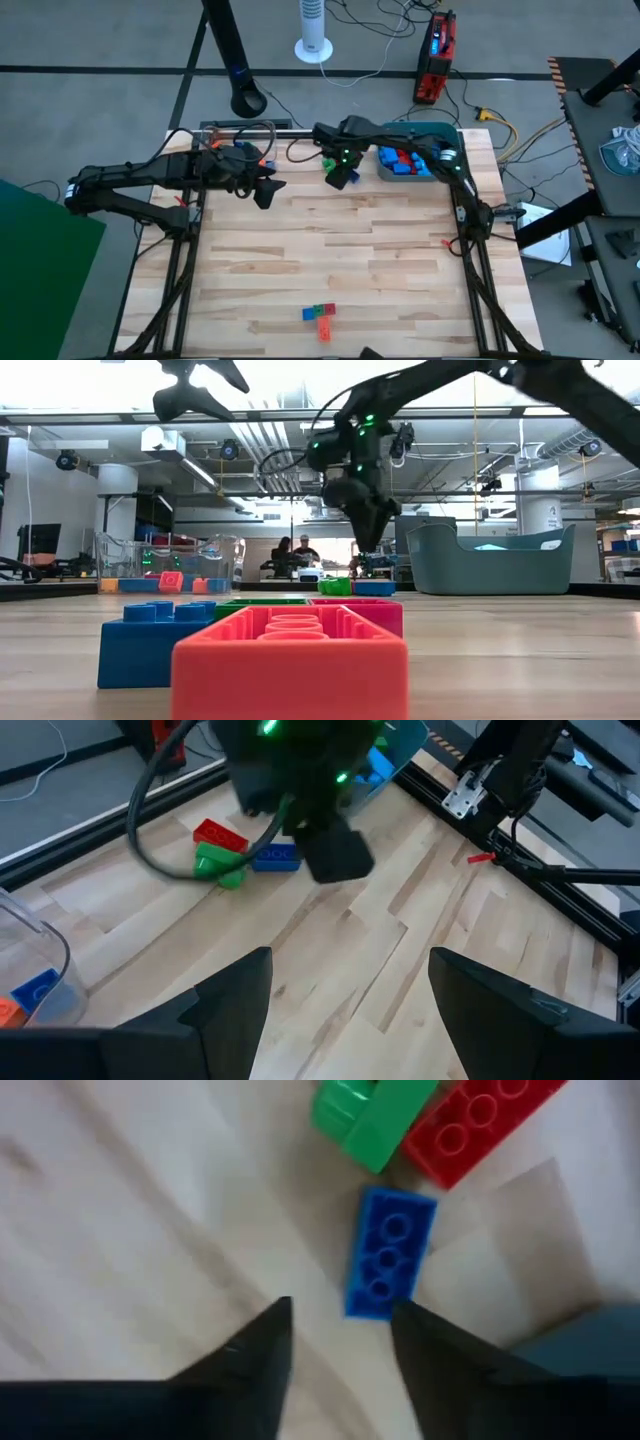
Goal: Sort blocks by size
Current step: Put the small blue game piece into the transparent bin
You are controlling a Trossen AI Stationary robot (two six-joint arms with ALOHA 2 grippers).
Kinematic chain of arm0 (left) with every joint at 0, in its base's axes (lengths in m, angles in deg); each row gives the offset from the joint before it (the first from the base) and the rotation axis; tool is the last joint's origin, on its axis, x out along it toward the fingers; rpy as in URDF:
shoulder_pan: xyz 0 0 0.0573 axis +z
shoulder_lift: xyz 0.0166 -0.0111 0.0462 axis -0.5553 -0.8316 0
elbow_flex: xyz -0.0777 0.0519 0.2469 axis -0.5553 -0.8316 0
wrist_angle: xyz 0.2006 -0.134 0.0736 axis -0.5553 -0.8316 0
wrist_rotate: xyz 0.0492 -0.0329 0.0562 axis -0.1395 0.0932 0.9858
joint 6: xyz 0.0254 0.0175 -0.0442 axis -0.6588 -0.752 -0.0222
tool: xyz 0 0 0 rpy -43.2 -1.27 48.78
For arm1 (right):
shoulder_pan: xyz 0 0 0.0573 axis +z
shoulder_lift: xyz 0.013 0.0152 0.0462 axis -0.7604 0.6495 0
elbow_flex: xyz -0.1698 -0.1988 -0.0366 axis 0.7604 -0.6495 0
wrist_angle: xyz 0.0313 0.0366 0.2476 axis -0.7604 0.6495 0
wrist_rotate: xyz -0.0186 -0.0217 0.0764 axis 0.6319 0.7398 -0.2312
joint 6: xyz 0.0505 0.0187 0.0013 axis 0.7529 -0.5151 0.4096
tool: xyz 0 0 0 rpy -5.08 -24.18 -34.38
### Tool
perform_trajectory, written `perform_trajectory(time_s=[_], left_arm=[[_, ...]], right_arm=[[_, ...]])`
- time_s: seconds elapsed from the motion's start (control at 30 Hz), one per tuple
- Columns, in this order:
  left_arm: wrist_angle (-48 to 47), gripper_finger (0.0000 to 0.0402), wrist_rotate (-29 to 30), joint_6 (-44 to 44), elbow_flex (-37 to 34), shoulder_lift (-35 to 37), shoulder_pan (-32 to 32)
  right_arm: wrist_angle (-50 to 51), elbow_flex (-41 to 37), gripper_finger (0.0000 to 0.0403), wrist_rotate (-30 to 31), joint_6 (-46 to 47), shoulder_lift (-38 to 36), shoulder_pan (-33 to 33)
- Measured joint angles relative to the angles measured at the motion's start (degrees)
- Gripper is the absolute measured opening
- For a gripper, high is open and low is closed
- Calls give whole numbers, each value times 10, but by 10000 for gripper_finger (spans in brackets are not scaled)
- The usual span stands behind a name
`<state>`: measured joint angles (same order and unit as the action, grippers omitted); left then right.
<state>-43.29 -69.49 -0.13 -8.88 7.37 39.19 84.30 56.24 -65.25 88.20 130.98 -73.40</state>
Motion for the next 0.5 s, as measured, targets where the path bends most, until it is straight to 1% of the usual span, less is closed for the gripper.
perform_trajectory(time_s=[0.07, 0.17, 0.3, 0.4, 0.5], left_arm=[[0, 256, 1, 0, 0, 0, 0], [0, 256, 1, 0, 0, -1, 0], [0, 256, 1, 3, 0, -1, 0], [0, 256, 1, 4, 0, -1, 0], [0, 256, 1, 4, 0, -1, 0]], right_arm=[[21, 30, 189, 18, -15, 32, -1], [40, 56, 242, 21, -15, 69, -3], [52, 67, 295, 18, -16, 95, -9], [50, 65, 315, 16, -25, 114, -12], [52, 65, 314, 15, -26, 128, -13]])
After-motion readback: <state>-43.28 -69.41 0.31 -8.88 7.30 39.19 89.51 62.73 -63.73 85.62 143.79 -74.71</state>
